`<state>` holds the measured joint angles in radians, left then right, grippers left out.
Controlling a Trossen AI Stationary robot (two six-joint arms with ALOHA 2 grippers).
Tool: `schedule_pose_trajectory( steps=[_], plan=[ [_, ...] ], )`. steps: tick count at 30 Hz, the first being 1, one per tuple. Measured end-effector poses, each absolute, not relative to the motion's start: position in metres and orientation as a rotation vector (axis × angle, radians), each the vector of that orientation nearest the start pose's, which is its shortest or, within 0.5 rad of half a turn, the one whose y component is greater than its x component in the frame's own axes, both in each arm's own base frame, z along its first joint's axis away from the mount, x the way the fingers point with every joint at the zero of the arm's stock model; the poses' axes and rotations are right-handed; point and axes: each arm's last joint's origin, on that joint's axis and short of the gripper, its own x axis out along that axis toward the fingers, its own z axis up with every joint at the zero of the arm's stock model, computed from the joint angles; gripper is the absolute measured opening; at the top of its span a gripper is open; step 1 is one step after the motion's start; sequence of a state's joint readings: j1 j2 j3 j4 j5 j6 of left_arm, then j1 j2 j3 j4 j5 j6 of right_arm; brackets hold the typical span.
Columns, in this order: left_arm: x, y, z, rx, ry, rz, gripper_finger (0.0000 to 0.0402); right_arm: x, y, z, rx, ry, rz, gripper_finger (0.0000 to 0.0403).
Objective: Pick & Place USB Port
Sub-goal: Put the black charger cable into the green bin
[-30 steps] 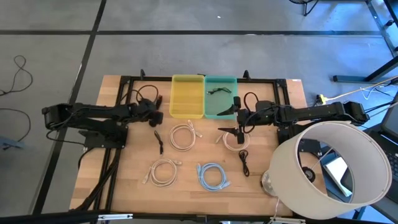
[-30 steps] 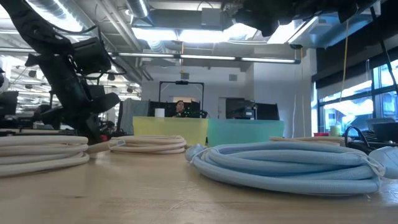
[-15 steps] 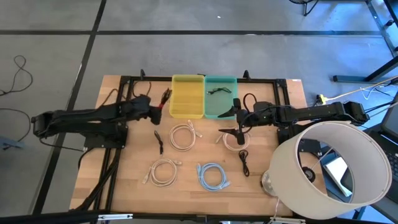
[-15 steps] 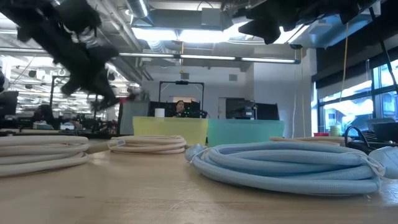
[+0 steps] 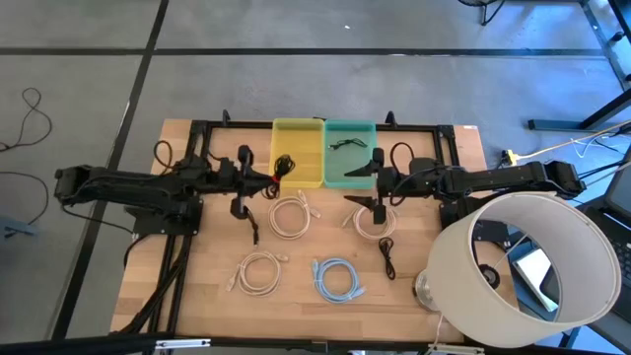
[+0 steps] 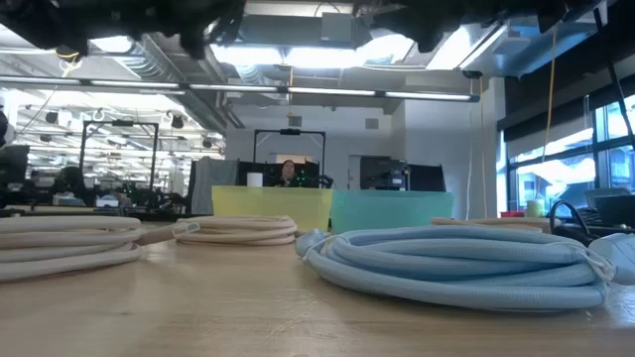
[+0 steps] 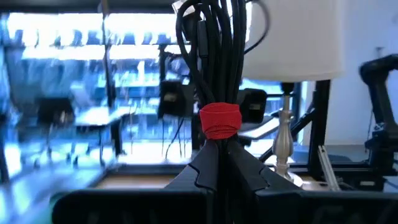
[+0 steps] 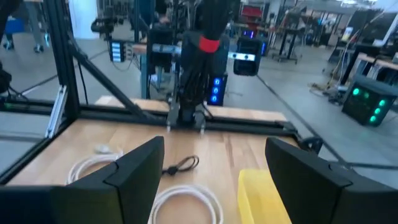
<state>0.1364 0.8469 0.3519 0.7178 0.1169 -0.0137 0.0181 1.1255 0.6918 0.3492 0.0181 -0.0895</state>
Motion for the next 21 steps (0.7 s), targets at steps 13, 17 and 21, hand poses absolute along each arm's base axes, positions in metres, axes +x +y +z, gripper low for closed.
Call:
schedule_pose_trajectory(
  steps=[13,17,21],
  plan=[
    [0.284,0.040,0.262,0.138,-0.222,-0.151,0.0006,0.250,0.004,0.297,-0.106,-0.042,-0.001,0.0283],
    [0.315,0.048,0.266,0.161,-0.215,-0.199,0.0006,0.250,0.004,0.298,-0.106,-0.049,0.000,0.0283],
    [0.338,0.055,0.266,0.160,-0.207,-0.239,0.0006,0.250,0.004,0.298,-0.108,-0.049,0.001,0.0283]
  ],
)
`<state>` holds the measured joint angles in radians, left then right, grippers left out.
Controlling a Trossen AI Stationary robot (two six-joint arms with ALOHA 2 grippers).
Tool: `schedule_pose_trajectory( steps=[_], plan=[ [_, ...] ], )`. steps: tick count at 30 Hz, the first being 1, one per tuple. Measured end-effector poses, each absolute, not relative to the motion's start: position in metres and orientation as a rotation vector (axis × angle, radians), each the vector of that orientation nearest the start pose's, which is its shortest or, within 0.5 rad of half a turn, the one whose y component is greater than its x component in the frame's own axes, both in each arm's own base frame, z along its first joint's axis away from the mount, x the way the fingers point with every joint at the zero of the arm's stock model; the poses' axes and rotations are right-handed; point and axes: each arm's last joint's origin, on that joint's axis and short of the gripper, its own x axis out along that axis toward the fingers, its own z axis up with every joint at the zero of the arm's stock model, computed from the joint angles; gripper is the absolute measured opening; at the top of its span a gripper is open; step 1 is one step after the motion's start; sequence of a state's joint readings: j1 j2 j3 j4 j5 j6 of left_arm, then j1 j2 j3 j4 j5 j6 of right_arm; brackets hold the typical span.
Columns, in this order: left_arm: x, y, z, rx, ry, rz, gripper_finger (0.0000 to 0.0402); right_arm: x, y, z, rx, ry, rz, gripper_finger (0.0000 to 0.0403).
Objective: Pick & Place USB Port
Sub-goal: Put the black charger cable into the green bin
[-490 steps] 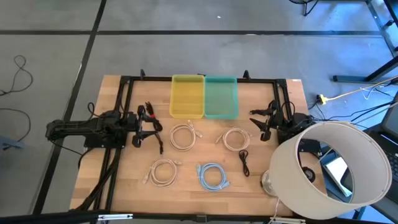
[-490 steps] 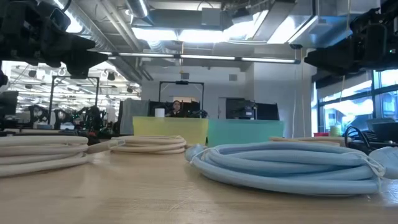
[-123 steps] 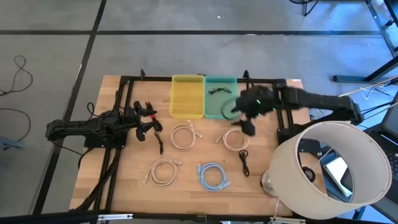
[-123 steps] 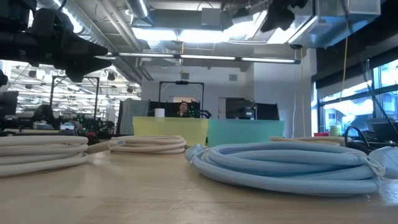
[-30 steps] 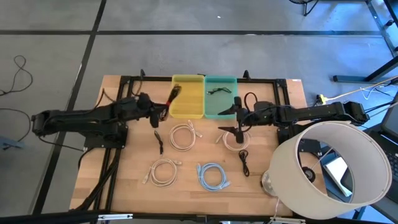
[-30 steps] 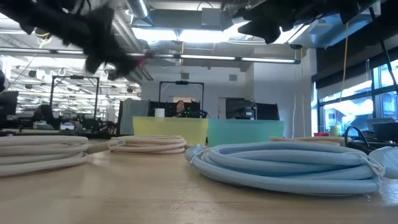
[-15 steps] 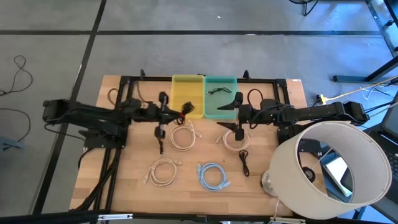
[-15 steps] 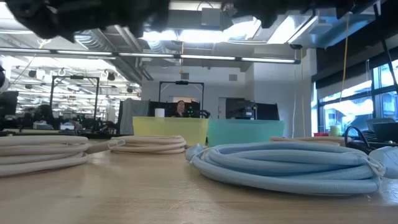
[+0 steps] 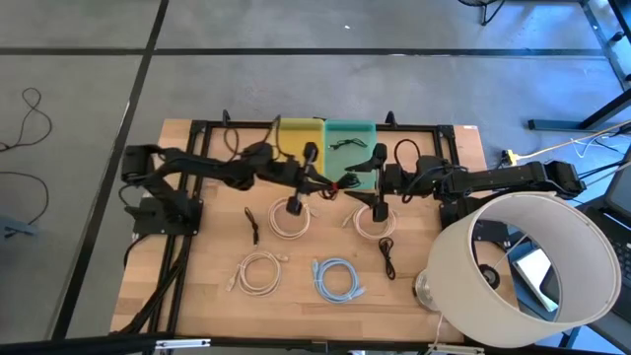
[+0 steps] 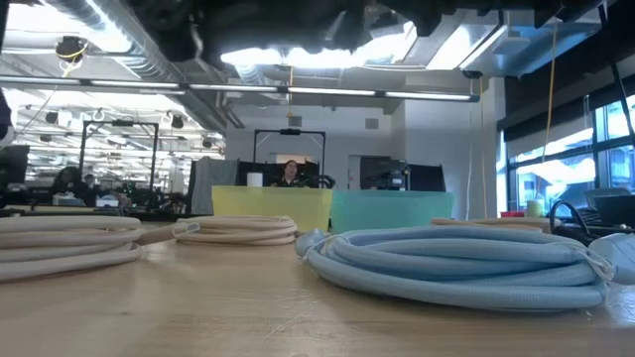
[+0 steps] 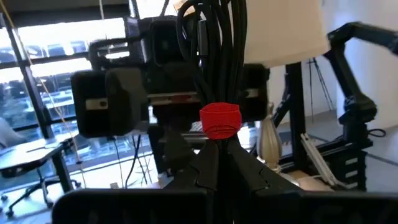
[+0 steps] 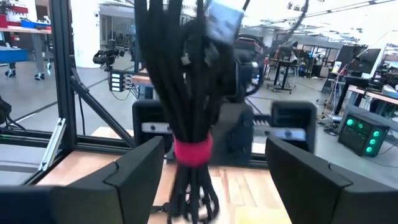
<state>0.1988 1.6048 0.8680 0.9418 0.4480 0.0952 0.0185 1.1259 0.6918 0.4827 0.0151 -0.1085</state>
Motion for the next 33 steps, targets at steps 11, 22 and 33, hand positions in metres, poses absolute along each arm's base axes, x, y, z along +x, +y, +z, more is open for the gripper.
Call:
schedule_pose_trajectory(
  steps=[11,22,33],
  plan=[
    [0.368,0.065,0.265,0.155,-0.206,-0.284,0.0006,0.250,0.004,0.298,-0.108,-0.046,0.001,0.0246],
    [0.367,0.068,0.261,0.093,-0.137,-0.319,0.0038,0.251,0.005,0.295,-0.112,-0.019,0.007,0.0046],
    [0.314,0.070,0.276,0.002,0.376,-0.062,0.0186,0.243,0.000,0.290,-0.152,0.090,-0.129,0.0046]
  ],
)
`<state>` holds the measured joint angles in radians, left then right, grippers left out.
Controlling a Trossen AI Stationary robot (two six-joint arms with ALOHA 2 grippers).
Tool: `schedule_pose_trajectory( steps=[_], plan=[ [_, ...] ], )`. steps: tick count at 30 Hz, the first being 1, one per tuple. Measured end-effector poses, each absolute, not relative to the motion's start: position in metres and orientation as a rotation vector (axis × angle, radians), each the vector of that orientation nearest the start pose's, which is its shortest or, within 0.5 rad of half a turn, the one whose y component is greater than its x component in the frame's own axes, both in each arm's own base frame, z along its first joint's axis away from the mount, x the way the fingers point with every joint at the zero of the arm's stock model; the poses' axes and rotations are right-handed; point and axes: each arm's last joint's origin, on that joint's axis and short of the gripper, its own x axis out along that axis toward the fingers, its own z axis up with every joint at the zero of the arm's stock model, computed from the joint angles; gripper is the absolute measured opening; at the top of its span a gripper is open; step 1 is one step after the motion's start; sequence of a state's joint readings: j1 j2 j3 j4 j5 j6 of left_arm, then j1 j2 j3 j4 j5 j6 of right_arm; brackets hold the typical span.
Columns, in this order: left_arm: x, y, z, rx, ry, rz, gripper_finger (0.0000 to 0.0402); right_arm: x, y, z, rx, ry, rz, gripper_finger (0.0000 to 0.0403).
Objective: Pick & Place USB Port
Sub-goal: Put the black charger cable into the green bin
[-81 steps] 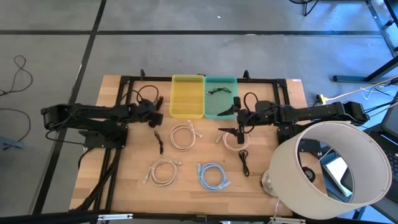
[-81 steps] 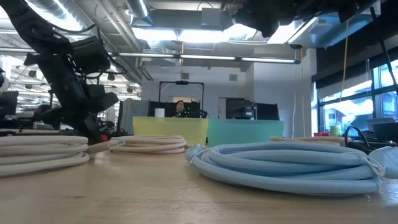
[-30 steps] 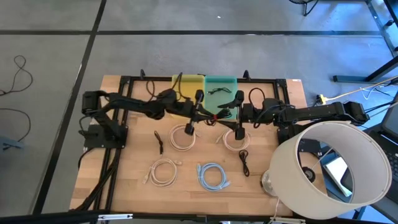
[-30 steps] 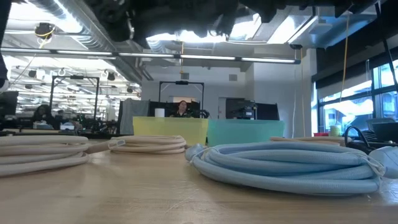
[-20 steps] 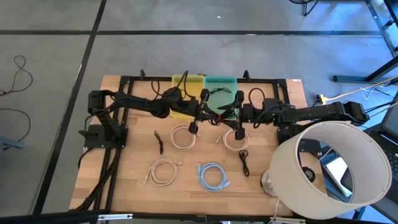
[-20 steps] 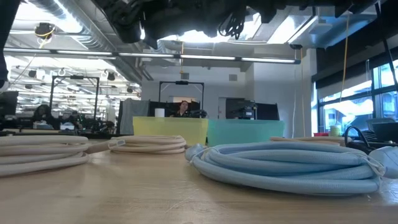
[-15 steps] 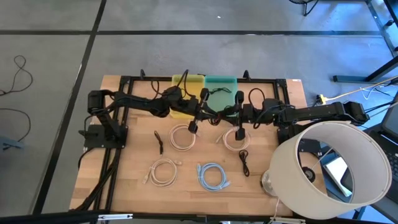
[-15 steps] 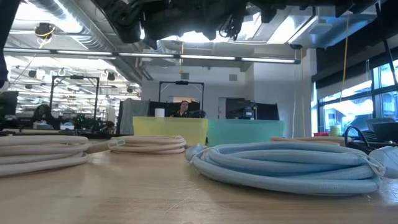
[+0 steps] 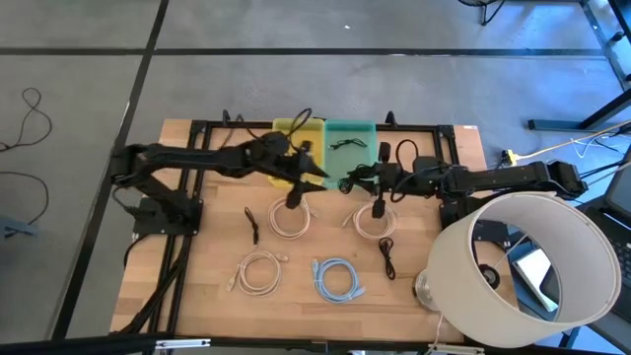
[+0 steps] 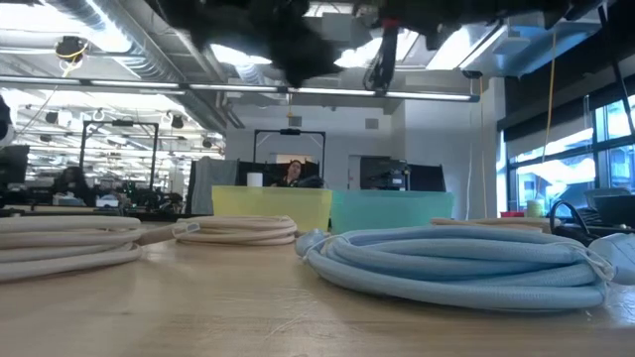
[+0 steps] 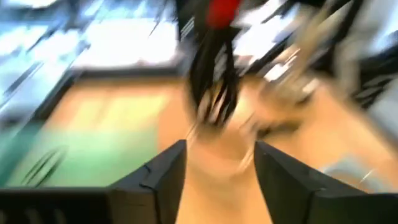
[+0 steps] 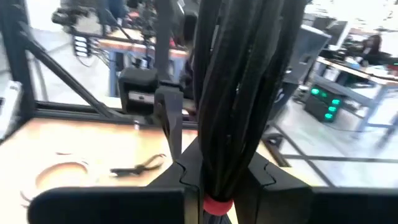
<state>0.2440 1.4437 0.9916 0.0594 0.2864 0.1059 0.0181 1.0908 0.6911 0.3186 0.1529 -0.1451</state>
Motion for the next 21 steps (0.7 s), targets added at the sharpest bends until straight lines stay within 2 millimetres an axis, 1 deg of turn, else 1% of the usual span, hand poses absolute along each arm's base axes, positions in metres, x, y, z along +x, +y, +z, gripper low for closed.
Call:
schedule_pose_trajectory(
  steps=[2,5,8,10,12,15,19,21],
  plan=[
    [0.291,0.068,0.281,-0.005,0.513,0.059,0.0206,0.240,-0.001,0.293,-0.173,0.106,-0.168,0.0046],
    [0.256,0.064,0.289,-0.056,0.672,0.256,0.0221,0.238,-0.004,0.302,-0.188,0.182,-0.249,0.0046],
    [0.223,0.058,0.298,-0.077,0.769,0.452,0.0221,0.242,-0.011,0.307,-0.207,0.301,-0.340,0.0046],
    [0.206,0.053,0.301,-0.074,0.782,0.554,0.0219,0.248,-0.020,0.308,-0.213,0.389,-0.381,0.0046],
    [0.193,0.049,0.304,-0.076,0.758,0.610,0.0216,0.257,-0.034,0.306,-0.213,0.468,-0.422,0.0046],
    [0.180,0.042,0.309,-0.075,0.701,0.634,0.0214,0.272,-0.057,0.298,-0.215,0.597,-0.483,0.0046],
    [0.169,0.034,0.311,-0.066,0.654,0.644,0.0214,0.292,-0.089,0.278,-0.212,0.737,-0.492,0.0046],
    [0.165,0.031,0.312,-0.064,0.643,0.639,0.0214,0.300,-0.104,0.263,-0.207,0.799,-0.498,0.0046]
  ],
)
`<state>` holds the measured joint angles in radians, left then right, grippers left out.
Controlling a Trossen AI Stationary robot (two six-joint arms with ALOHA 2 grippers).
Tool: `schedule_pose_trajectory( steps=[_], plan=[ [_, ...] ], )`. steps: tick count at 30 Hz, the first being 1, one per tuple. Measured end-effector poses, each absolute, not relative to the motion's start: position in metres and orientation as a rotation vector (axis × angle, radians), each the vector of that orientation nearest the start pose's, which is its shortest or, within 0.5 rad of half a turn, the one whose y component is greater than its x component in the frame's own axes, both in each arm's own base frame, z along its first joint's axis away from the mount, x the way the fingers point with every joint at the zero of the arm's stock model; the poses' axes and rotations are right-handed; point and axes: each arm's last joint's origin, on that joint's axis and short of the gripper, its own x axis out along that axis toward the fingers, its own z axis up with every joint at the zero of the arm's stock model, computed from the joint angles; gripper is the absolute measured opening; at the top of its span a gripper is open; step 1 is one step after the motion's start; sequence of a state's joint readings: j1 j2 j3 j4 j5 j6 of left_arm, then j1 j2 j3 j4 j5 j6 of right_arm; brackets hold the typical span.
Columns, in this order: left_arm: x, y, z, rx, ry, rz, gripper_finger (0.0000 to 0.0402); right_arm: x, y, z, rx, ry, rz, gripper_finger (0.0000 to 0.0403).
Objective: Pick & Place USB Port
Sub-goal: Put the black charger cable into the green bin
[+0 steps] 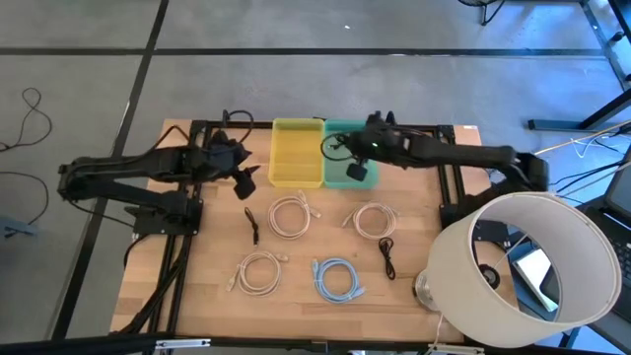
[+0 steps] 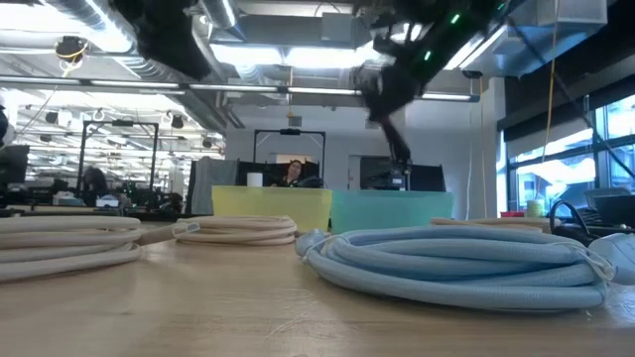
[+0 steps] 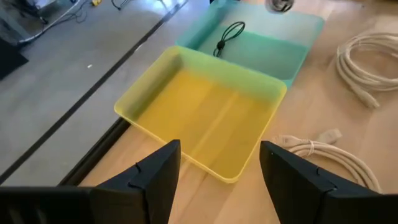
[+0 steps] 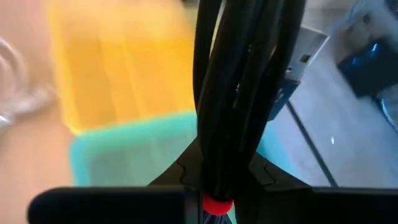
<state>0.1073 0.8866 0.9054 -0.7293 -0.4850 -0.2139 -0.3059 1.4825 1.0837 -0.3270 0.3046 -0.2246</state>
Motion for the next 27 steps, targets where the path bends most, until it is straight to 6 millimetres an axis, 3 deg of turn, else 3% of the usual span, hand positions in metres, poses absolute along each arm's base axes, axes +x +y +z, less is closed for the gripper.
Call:
schedule_pose_trajectory(
  steps=[7,18,24,27],
  plan=[
    [0.159,0.026,0.317,-0.049,0.612,0.609,0.0214,0.307,-0.149,0.209,-0.066,0.962,-0.464,0.0046],
    [0.158,0.025,0.317,-0.034,0.619,0.601,0.0214,0.308,-0.180,0.147,0.120,1.099,-0.368,0.0046],
    [0.158,0.025,0.317,-0.035,0.620,0.596,0.0212,0.306,-0.187,0.130,0.148,1.144,-0.376,0.0046],
    [0.158,0.025,0.317,-0.037,0.621,0.590,0.0212,0.306,-0.187,0.130,0.110,1.146,-0.354,0.0092]
  ],
)
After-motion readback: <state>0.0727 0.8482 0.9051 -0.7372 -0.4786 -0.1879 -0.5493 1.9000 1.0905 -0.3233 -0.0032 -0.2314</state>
